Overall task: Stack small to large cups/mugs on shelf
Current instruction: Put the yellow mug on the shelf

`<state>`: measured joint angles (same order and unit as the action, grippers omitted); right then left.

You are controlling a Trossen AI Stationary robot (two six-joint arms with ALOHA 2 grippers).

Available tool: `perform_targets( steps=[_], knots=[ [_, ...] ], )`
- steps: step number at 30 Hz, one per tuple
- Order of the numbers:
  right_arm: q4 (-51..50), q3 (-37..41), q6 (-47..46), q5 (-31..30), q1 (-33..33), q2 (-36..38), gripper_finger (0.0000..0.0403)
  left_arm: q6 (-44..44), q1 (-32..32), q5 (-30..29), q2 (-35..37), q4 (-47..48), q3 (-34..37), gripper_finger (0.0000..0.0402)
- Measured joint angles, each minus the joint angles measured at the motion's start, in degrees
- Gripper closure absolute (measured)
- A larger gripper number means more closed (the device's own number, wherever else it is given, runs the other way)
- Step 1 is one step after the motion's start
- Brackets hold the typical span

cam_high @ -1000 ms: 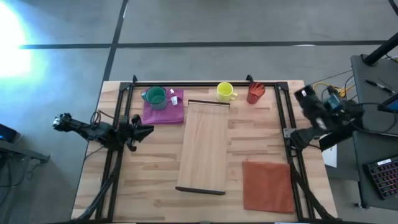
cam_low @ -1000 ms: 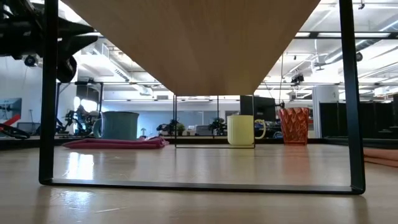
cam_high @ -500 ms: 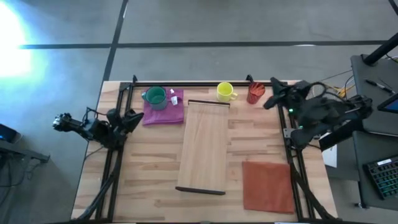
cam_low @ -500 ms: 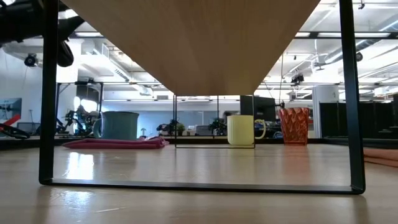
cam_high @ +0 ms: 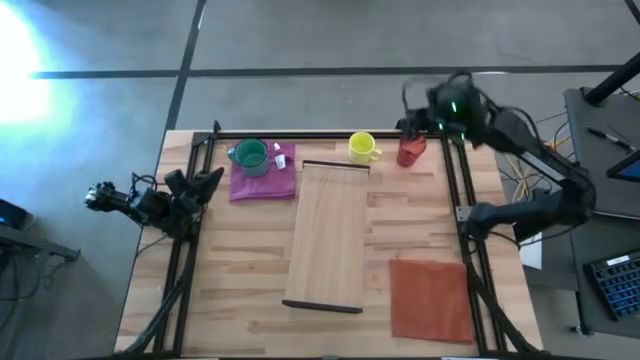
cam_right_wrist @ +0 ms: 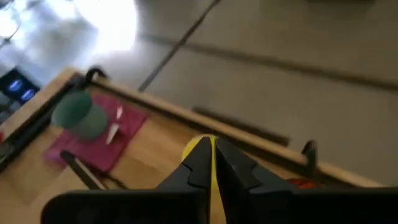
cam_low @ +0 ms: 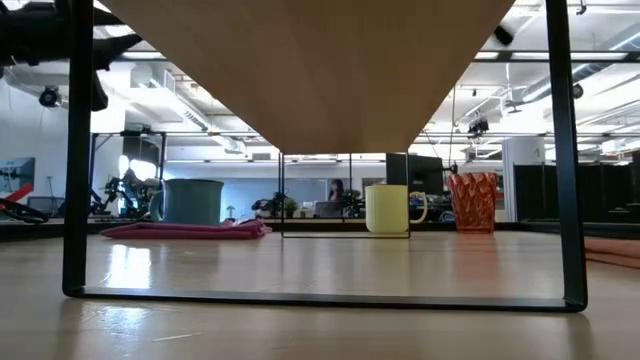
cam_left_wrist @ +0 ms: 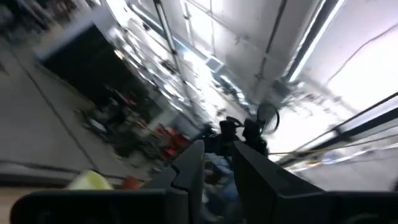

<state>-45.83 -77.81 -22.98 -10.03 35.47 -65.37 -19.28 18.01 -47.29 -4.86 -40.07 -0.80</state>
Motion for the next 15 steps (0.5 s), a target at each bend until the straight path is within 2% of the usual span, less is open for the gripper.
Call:
perform_targets(
  steps=[3,7,11,15],
  knots=[
    [0.07,0.40,2.25,10.14,8.04,-4.77,0.0372,3.22,-0.01,-0.18,0.00,-0.04,0.00,0.0333],
    [-0.66,0.43,3.45,16.31,10.04,-12.44,0.0337,3.27,-0.01,-1.93,0.00,-0.04,-0.06,0.0333],
    [-2.68,-2.91,4.34,18.96,8.33,-20.96,0.0289,3.89,0.01,-2.12,0.00,-0.02,-0.30,0.0334],
    [-5.24,-10.90,7.74,15.57,7.73,-28.91,0.0244,9.20,0.01,-2.39,0.00,0.24,-1.02,0.0333]
  ],
)
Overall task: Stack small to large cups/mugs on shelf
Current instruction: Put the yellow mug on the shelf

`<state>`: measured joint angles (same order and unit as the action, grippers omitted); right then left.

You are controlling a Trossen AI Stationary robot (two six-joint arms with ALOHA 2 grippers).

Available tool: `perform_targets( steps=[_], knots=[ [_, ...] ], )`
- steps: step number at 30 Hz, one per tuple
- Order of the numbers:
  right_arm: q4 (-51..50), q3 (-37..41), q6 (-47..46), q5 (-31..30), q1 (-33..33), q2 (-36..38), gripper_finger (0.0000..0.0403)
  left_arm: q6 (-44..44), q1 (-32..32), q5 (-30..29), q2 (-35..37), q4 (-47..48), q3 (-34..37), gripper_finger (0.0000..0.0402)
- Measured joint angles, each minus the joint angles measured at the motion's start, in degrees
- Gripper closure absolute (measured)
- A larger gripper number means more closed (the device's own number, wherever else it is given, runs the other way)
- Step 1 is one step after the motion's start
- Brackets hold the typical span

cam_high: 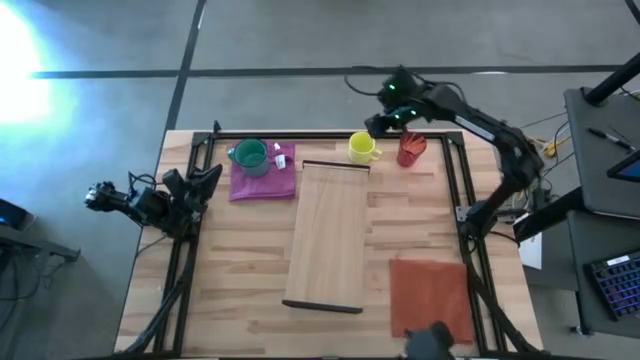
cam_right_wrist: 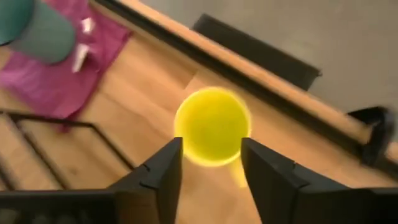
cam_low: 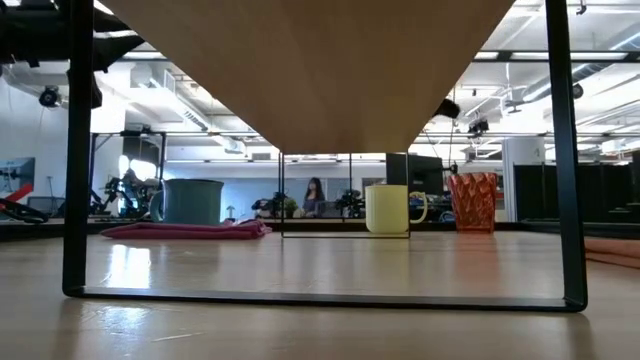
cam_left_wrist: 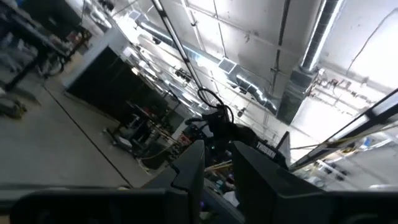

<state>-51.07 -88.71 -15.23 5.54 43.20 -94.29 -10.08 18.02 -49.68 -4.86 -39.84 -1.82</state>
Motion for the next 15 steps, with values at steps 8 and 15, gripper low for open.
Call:
perform_targets(
  steps=[8,15],
  knots=[
    [-16.14,-16.55,9.27,-5.09,0.69,-16.48,0.0211,9.00,-0.02,-6.95,0.00,7.24,-5.07,0.0333],
    [-17.83,-22.67,13.52,-5.16,0.74,-25.91,0.0218,9.00,-0.02,-7.84,0.00,11.89,-7.55,0.0334]
  ],
)
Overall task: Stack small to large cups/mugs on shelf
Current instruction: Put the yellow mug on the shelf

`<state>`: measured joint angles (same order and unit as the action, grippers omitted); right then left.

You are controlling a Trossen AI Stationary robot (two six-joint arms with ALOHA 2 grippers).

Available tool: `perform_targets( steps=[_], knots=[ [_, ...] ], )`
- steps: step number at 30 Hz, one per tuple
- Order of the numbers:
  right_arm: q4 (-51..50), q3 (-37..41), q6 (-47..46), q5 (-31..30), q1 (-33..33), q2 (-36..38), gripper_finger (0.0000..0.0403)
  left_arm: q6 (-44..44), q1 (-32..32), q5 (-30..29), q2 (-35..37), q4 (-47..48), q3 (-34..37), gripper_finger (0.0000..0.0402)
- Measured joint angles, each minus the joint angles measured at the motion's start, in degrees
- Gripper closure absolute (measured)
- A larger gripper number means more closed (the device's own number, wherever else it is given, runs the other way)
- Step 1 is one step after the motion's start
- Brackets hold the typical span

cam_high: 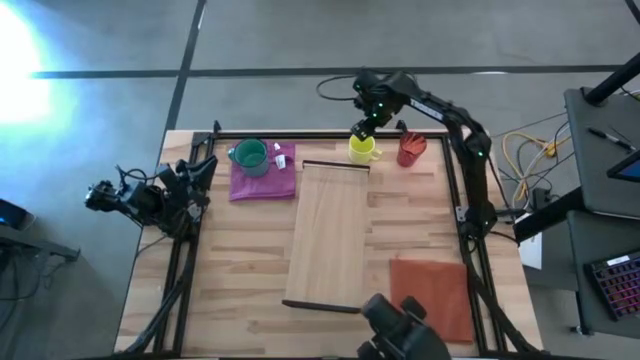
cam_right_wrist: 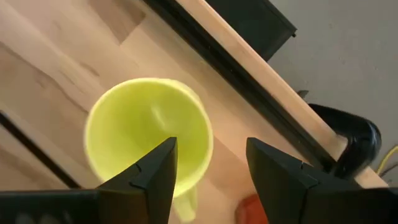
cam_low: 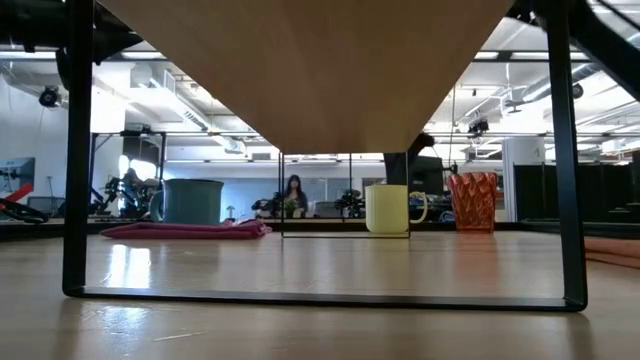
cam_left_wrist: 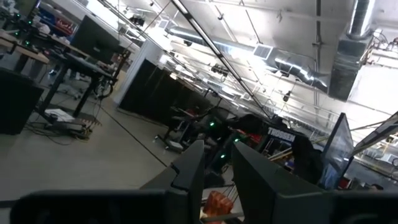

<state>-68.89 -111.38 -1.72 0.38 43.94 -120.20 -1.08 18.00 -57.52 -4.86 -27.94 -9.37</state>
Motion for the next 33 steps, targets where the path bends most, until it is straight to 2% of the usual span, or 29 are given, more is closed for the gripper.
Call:
perform_targets(
  steps=[6,14,18,26,33],
  knots=[
    [-0.25,-0.90,1.43,-0.24,-0.07,-3.16,0.0218,-0.02,0.00,0.00,0.00,0.02,-0.04,0.0333],
    [1.41,3.68,0.46,-3.21,0.26,-3.45,0.0226,0.04,0.02,-2.92,0.00,0.32,-0.02,0.0333],
    [1.89,5.39,0.48,-3.23,0.33,-3.43,0.0261,0.04,0.01,-3.04,0.00,0.52,0.00,0.0334],
    [3.46,5.33,1.86,-3.46,0.33,-3.23,0.0385,0.04,0.01,-3.04,0.00,0.50,0.02,0.0333],
    [-3.95,-3.15,3.27,-5.50,-0.42,-0.80,0.0393,0.03,0.02,-3.04,0.00,0.21,-0.06,0.0333]
  ],
)
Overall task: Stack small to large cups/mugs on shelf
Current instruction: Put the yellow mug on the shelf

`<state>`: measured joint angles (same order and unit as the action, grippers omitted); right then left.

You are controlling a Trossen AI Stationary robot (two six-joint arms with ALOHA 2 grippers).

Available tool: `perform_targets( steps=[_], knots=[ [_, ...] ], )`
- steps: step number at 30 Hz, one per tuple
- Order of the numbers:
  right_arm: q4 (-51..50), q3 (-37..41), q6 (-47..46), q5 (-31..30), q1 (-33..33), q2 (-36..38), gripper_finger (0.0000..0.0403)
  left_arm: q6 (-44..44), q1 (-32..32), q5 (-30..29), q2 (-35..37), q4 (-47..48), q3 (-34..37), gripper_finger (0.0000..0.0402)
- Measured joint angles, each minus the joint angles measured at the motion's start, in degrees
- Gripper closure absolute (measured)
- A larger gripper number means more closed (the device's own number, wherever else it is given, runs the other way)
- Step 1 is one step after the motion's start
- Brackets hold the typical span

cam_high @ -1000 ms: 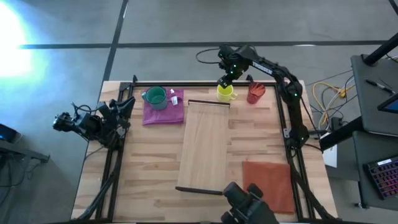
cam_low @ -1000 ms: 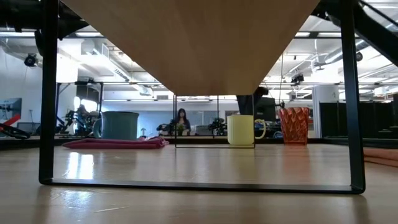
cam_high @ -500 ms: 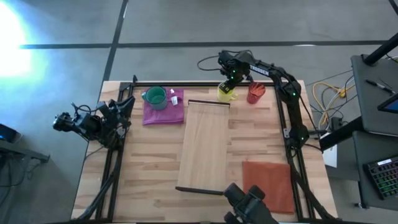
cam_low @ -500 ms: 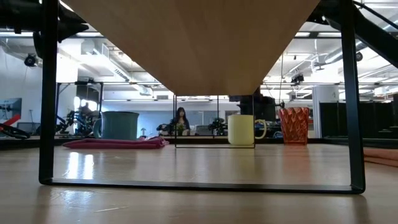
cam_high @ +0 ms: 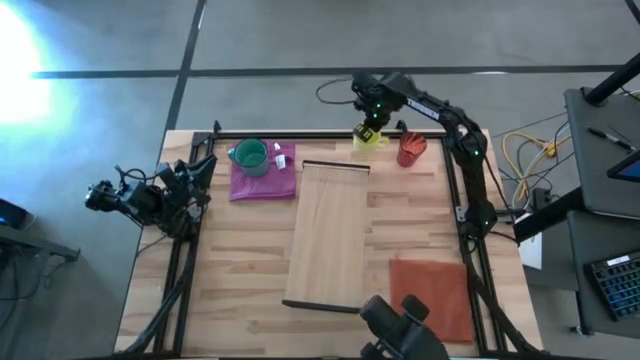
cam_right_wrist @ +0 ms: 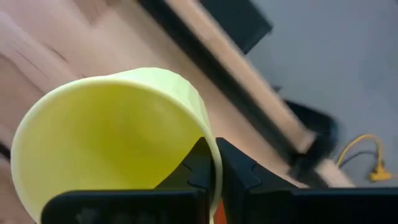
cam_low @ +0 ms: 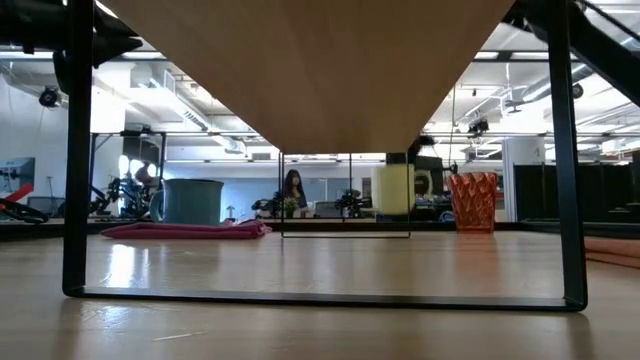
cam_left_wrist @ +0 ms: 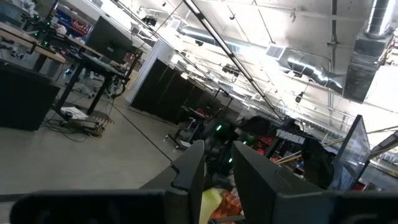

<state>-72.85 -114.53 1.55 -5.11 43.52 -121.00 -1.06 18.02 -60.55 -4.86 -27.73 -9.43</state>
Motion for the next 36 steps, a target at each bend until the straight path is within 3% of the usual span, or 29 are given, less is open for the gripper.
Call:
perform_targets(
  steps=[12,20,23,30,36],
  knots=[
    [-12.65,-19.79,-7.39,-2.03,-9.90,9.16,0.0394,-0.03,0.00,0.02,0.00,-0.04,0.02,0.0334],
    [-17.17,-19.99,-15.30,-2.45,-23.19,13.85,0.0394,-2.48,0.00,1.60,0.02,1.93,0.04,0.0333],
    [-17.19,-20.02,-16.93,-2.20,-26.77,13.53,0.0394,-10.19,0.05,6.48,0.02,9.21,0.04,0.0333],
    [-17.19,-19.97,-18.11,1.20,-29.02,11.19,0.0394,-34.36,0.05,24.98,-3.55,29.14,-2.26,0.0334],
    [-17.18,-19.97,-16.43,3.47,-29.00,9.79,0.0394,-32.93,0.04,35.19,-15.85,32.37,-9.77,0.0371]
  ],
)
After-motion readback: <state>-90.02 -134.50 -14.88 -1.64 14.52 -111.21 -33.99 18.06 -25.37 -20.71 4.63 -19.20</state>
